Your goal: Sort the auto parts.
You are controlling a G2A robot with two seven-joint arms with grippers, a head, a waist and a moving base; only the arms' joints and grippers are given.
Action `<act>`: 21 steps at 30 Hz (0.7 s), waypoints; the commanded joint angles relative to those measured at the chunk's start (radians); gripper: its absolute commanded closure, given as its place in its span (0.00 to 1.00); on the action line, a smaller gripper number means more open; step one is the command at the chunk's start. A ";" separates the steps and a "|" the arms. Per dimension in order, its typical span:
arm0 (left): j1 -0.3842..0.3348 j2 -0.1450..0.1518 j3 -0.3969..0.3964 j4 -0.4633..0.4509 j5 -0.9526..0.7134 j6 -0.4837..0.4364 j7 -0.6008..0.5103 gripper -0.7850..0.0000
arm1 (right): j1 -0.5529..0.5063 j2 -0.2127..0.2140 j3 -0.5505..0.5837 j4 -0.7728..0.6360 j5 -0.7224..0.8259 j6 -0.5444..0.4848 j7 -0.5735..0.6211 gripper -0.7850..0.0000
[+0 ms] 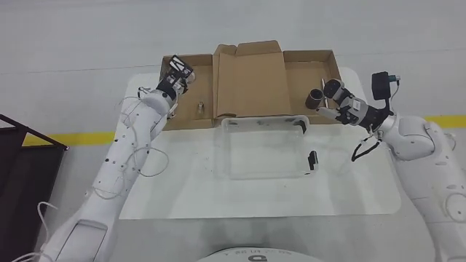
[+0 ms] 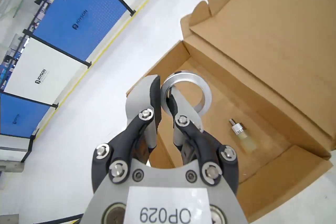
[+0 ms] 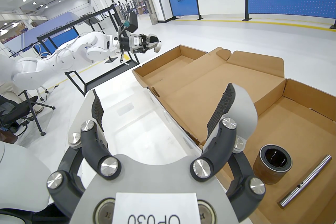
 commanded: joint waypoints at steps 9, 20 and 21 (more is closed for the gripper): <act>-0.146 -0.047 0.110 0.271 -0.023 -0.032 0.002 1.00 | 0.000 0.000 0.000 0.000 0.000 0.000 0.000 0.00; -0.218 -0.081 0.162 0.431 -0.033 -0.035 0.014 1.00 | 0.000 0.000 0.000 0.000 0.000 0.000 0.000 0.00; -0.223 -0.083 0.163 0.441 -0.041 -0.042 0.016 0.93 | 0.000 0.000 0.000 0.000 0.000 0.000 0.000 0.00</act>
